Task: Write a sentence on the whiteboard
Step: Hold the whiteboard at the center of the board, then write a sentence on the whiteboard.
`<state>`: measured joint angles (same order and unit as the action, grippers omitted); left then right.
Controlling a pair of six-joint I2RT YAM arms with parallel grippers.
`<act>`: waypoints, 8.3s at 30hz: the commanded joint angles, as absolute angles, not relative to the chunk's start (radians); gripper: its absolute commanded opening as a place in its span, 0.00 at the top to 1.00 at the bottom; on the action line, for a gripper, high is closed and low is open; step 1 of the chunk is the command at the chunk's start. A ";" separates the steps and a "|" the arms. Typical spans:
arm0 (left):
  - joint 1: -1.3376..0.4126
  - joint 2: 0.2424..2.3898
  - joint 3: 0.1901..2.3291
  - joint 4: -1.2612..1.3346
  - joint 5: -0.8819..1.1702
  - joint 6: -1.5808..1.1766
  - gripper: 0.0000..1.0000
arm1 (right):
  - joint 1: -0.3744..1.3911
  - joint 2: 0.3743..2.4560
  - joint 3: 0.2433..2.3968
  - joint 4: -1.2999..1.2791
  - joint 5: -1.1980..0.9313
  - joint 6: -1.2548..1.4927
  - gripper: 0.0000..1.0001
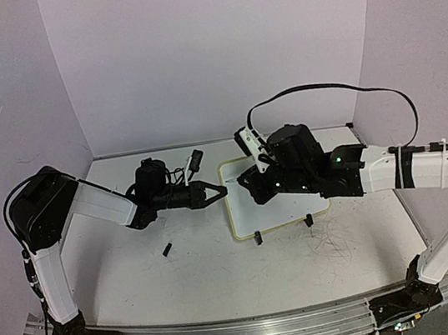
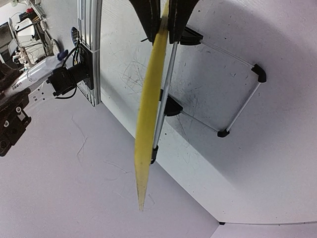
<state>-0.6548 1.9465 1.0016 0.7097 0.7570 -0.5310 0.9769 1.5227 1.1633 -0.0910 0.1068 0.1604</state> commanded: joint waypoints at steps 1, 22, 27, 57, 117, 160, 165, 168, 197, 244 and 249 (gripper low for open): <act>-0.660 1.941 1.020 0.741 0.769 -0.553 1.00 | 0.983 1.514 1.188 -0.077 0.155 0.148 1.00; -0.664 1.924 1.004 0.742 0.750 -0.553 1.00 | 0.986 1.547 1.176 -0.039 0.203 0.175 1.00; -0.664 1.928 1.010 0.740 0.752 -0.554 1.00 | 0.987 1.555 1.181 -0.036 0.201 0.176 1.00; -0.667 1.916 0.997 0.738 0.741 -0.550 1.00 | 0.986 1.606 1.187 0.039 0.245 0.178 1.00; -0.669 1.902 0.986 0.733 0.744 -0.541 1.00 | 0.987 1.637 1.149 0.058 0.299 0.221 1.00; -0.675 1.894 0.983 0.729 0.739 -0.541 1.00 | 0.986 1.635 1.152 0.066 0.365 0.238 1.00; -0.677 1.895 0.983 0.730 0.741 -0.540 1.00 | 0.985 1.646 1.169 0.068 0.376 0.233 1.00; -0.676 1.893 0.983 0.728 0.742 -0.538 1.00 | 0.986 1.653 1.178 0.069 0.378 0.233 1.00; -0.676 1.887 0.981 0.725 0.740 -0.533 1.00 | 0.986 1.612 1.106 0.039 0.357 0.274 1.00; -0.678 1.893 0.976 0.719 0.740 -0.532 1.00 | 0.985 1.623 1.136 0.045 0.432 0.280 1.00; -0.679 1.891 0.977 0.718 0.742 -0.532 1.00 | 0.980 1.639 1.156 0.046 0.439 0.272 1.00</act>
